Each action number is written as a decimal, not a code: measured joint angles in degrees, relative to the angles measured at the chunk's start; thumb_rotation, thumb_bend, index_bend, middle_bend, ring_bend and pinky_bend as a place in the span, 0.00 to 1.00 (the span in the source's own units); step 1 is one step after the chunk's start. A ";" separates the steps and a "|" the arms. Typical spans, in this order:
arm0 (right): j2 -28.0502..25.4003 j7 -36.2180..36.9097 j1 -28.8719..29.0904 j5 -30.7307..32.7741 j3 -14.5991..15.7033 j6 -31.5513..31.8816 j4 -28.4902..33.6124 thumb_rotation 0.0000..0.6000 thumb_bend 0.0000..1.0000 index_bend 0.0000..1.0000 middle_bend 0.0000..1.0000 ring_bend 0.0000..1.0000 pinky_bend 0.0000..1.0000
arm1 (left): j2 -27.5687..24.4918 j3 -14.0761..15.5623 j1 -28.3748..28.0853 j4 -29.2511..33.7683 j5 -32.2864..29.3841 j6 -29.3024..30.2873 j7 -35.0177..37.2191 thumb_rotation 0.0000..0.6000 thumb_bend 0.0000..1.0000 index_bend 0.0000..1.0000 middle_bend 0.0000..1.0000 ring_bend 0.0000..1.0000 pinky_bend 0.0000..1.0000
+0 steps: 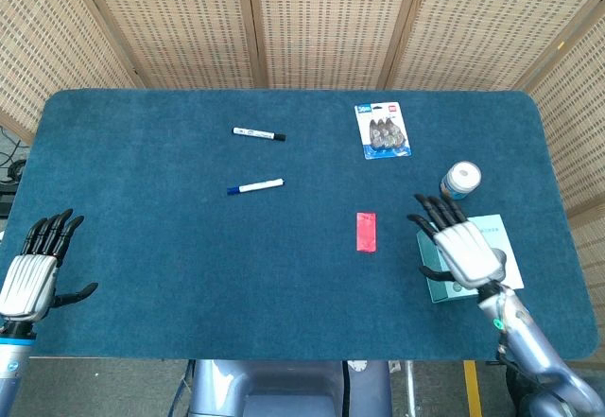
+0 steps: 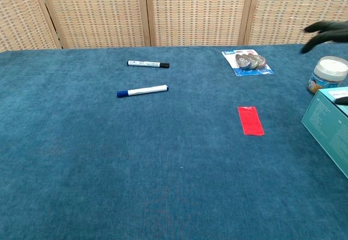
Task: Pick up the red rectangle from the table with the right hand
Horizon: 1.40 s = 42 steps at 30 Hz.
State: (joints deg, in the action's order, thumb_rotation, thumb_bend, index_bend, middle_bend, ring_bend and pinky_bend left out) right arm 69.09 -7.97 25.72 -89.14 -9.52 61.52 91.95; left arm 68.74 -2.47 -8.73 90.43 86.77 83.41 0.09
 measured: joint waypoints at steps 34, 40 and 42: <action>26.35 -16.11 12.06 8.66 1.93 -8.37 -23.69 1.00 0.31 0.36 0.00 0.00 0.00 | -0.24 -0.05 -0.50 0.64 -0.64 -1.25 0.00 1.00 0.02 0.00 0.00 0.00 0.00; 27.73 -17.09 12.58 9.17 1.94 -7.74 -24.92 1.00 0.31 0.36 0.00 0.00 0.00 | -0.30 -0.05 -0.54 0.81 -0.75 -1.39 -0.04 1.00 0.02 0.00 0.00 0.00 0.00; 28.15 -17.45 12.77 9.40 2.00 -7.65 -25.40 1.00 0.31 0.36 0.00 0.00 0.00 | -0.32 -0.04 -0.53 0.79 -0.76 -1.39 0.00 1.00 0.02 0.00 0.00 0.00 0.00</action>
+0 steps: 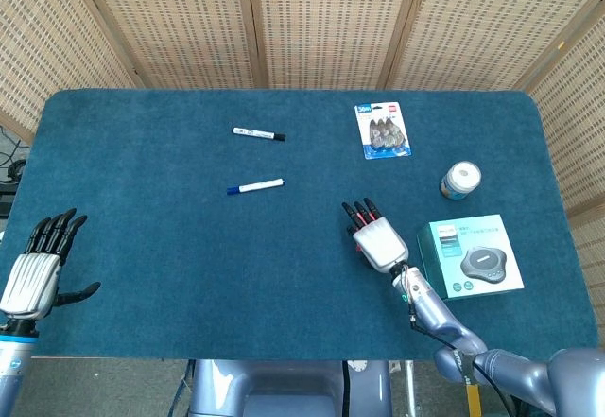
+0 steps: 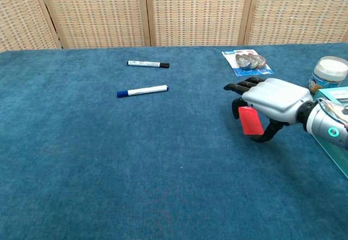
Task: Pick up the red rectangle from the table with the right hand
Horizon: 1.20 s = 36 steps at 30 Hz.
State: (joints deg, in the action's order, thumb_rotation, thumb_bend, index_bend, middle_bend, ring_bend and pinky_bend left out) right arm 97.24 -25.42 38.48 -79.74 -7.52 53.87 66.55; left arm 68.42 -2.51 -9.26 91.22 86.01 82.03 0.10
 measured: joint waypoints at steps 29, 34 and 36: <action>4.70 -3.53 1.92 3.45 -1.19 1.15 -8.46 1.00 0.34 0.36 0.00 0.00 0.00 | 0.06 -0.04 0.02 -0.02 -0.07 0.09 0.05 1.00 0.02 0.00 0.00 0.00 0.00; 5.58 -2.20 1.71 3.30 -3.49 6.87 -10.01 1.00 0.33 0.36 0.00 0.00 0.00 | 0.06 -0.03 0.02 0.02 -0.06 0.09 0.02 1.00 0.02 0.00 0.00 0.00 0.00; 5.46 -0.59 1.57 3.28 -4.48 8.81 -9.92 1.00 0.33 0.36 0.00 0.00 0.00 | 0.05 -0.03 0.02 0.04 -0.03 0.11 0.03 1.00 0.02 0.00 0.00 0.00 0.00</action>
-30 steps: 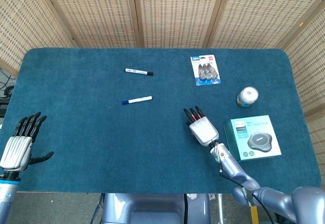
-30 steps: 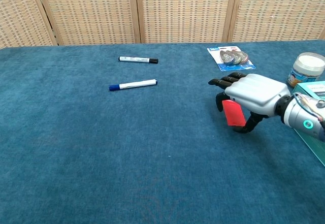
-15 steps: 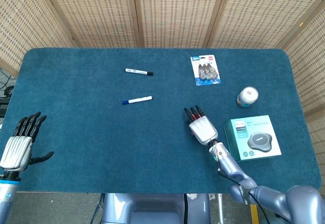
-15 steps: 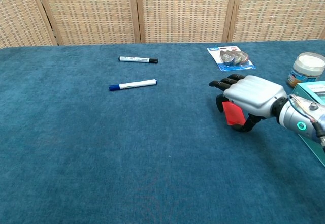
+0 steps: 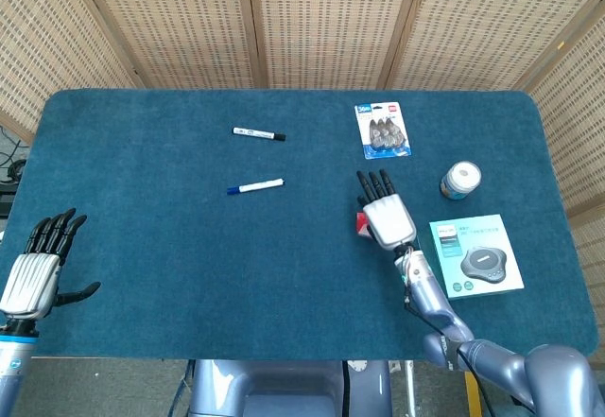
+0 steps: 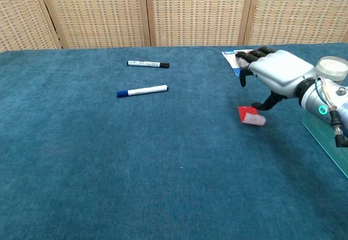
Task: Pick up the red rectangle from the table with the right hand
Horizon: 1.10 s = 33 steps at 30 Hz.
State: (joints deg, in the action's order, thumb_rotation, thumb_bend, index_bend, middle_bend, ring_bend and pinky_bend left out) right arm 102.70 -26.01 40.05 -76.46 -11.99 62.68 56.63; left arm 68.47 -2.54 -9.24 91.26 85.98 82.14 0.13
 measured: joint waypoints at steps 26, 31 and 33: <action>-3.72 -3.48 -2.04 3.79 4.70 -5.94 10.65 1.00 0.31 0.40 0.00 0.00 0.00 | 0.05 0.06 0.01 -0.14 0.11 0.05 0.11 1.00 0.02 0.00 0.00 0.00 0.00; -2.94 -2.96 -1.98 3.84 4.79 -6.08 9.38 1.00 0.31 0.40 0.00 0.00 0.00 | 0.03 0.02 -0.01 -0.04 0.04 0.01 0.00 1.00 0.02 0.00 0.00 0.00 0.00; -2.81 -2.89 -1.94 3.90 4.79 -6.19 9.10 1.00 0.31 0.40 0.00 0.00 0.00 | 0.03 0.03 0.00 -0.06 0.02 0.00 0.01 1.00 0.02 0.00 0.00 0.00 0.00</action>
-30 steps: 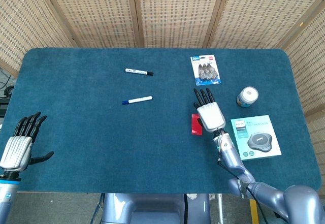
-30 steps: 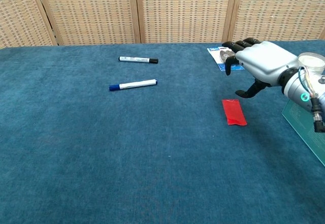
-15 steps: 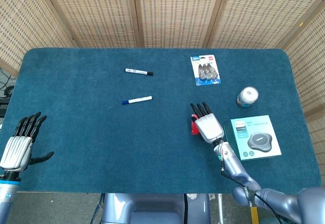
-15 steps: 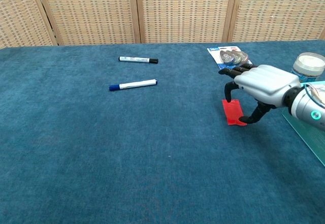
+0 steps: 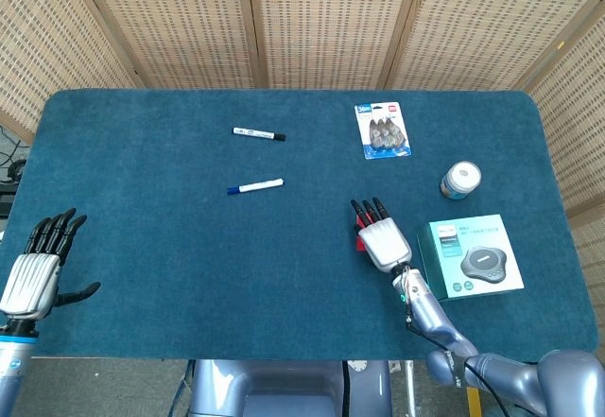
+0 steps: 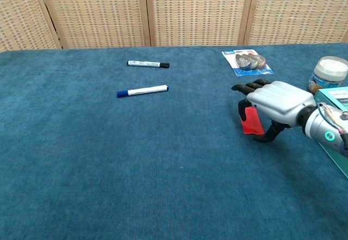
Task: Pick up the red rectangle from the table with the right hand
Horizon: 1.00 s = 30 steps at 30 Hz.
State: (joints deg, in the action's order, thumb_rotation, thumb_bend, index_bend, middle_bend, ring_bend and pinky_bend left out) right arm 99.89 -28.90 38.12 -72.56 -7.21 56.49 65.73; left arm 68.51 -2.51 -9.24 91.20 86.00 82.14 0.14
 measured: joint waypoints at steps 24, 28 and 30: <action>0.73 -0.38 0.62 0.55 -0.03 -1.13 -3.08 1.00 0.41 0.45 0.00 0.00 0.00 | 0.00 -0.01 -0.04 0.03 0.00 -0.04 -0.08 1.00 0.02 0.00 0.00 0.00 0.00; 0.79 -0.30 0.67 0.35 0.02 -1.05 -3.34 1.00 0.43 0.48 0.01 0.00 0.00 | 0.04 -0.02 -0.04 0.01 -0.02 -0.04 -0.09 1.00 0.02 0.00 0.00 0.00 0.00; 0.94 -0.30 0.74 0.29 0.02 -1.05 -3.64 1.00 0.45 0.49 0.01 0.00 0.00 | 0.04 -0.02 -0.04 0.03 -0.04 -0.05 -0.09 1.00 0.02 0.00 0.00 0.00 0.00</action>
State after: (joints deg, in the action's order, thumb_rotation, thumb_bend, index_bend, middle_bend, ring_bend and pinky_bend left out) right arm 100.83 -29.20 38.85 -72.27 -7.18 55.44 62.09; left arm 68.54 -2.53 -9.28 91.23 85.96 82.08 0.04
